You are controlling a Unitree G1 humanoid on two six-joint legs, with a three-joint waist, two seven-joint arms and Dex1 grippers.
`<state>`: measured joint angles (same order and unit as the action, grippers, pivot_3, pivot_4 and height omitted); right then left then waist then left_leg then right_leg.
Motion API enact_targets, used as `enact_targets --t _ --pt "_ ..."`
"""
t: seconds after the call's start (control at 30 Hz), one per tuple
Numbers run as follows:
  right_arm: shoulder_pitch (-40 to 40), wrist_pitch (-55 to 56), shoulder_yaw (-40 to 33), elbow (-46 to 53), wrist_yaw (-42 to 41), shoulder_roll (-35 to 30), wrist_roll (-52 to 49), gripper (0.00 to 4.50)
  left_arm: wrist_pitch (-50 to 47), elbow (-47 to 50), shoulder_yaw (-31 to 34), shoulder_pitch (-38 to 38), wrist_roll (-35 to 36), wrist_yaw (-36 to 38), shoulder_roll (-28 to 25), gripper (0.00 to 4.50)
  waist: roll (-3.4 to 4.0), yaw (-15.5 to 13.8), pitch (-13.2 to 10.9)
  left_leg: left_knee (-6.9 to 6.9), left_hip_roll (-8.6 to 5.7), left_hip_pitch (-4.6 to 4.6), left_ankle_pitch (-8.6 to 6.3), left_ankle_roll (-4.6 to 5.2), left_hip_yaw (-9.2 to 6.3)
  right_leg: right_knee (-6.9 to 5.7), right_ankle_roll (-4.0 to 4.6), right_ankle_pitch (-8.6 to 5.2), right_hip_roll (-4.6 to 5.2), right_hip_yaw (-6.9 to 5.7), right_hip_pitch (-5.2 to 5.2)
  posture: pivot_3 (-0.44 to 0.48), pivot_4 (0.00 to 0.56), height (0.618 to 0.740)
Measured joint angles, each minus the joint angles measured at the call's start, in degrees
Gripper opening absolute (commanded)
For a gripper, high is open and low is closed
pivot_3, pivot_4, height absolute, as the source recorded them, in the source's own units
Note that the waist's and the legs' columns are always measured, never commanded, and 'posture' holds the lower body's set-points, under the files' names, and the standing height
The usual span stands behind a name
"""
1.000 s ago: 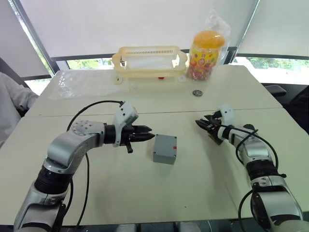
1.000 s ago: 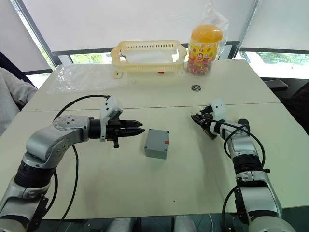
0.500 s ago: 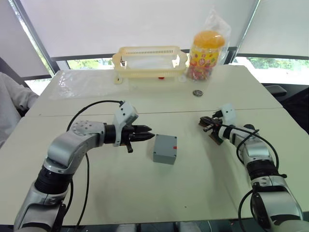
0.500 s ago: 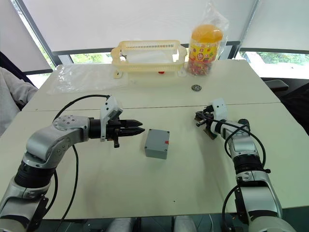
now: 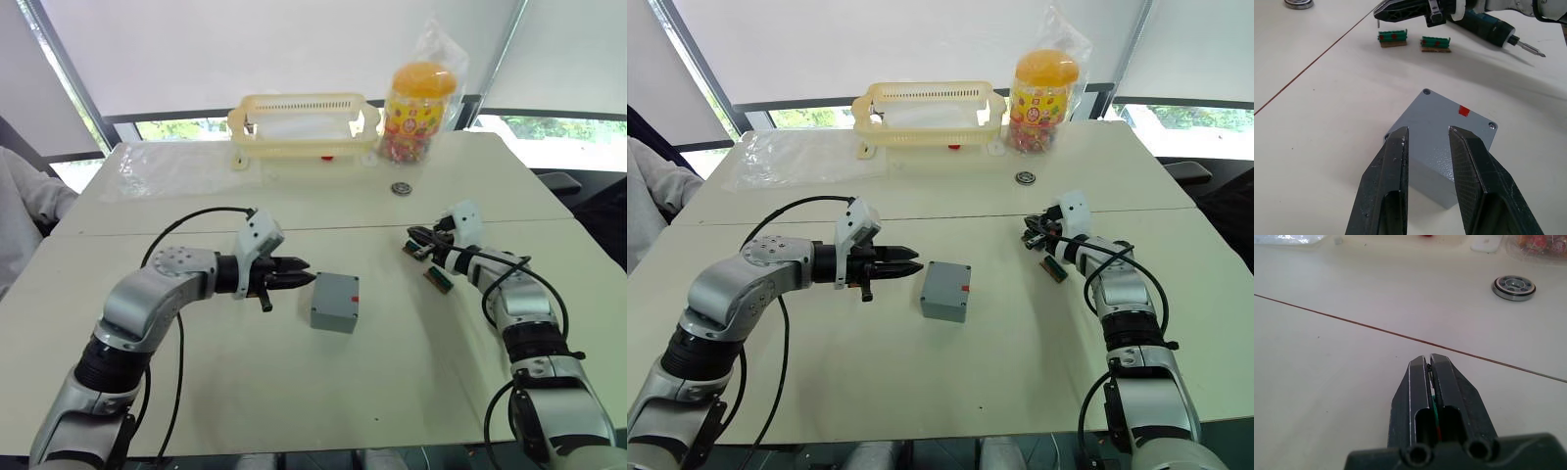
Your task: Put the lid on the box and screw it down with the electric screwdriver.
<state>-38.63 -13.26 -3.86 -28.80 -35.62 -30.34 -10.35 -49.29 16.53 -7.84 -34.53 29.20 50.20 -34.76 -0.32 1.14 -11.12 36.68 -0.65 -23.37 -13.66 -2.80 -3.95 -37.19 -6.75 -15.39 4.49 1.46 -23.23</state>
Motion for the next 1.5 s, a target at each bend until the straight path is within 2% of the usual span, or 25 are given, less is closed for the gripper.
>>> enact_targets --t 0.17,0.3,0.47,0.87,1.5 --pt "1.5 -4.6 -1.6 10.3 -2.1 -0.8 -3.0 0.02 0.1 0.0 0.0 -0.1 0.1 0.5 -0.4 1.25 0.00 0.0 0.0 0.00 0.00 0.00 0.00 0.00 0.00 0.00 0.00 0.00 0.00 0.00 0.00 0.000 0.150 0.740" --pt "10.2 -16.1 -2.1 31.6 -7.1 -2.9 -12.5 0.02 0.1 0.3 0.3 0.1 0.2 1.8 -3.1 1.25 0.00 -0.2 0.0 0.00 0.03 -0.02 -0.01 0.01 -0.07 0.00 0.00 0.00 -0.04 -0.02 0.01 0.000 0.150 0.740" --pt "15.7 -24.2 -1.3 44.3 -7.6 -4.1 -17.4 0.02 0.1 0.6 0.3 0.2 0.6 2.7 -3.6 1.25 0.00 -0.2 0.0 0.22 0.02 -0.01 -0.01 0.02 -0.07 -0.02 0.00 0.00 -0.03 -0.02 0.11 0.000 0.150 0.740" --pt "16.9 -25.8 3.3 47.0 -6.0 -2.0 -18.0 0.02 1.0 0.6 -0.4 0.2 0.2 3.8 -3.7 1.25 0.00 -0.2 0.0 0.26 0.02 -0.02 -0.01 0.02 -0.07 -0.02 0.00 0.00 -0.04 -0.02 0.11 0.000 0.150 0.740" --pt "17.7 -21.2 5.5 42.0 -7.4 -1.7 -14.8 0.02 1.1 1.0 -0.4 1.2 0.0 3.5 -3.8 1.25 0.00 -0.2 0.0 0.27 0.02 -0.02 -0.02 0.03 -0.07 -0.02 0.00 0.00 -0.04 -0.02 0.11 0.000 0.150 0.740"
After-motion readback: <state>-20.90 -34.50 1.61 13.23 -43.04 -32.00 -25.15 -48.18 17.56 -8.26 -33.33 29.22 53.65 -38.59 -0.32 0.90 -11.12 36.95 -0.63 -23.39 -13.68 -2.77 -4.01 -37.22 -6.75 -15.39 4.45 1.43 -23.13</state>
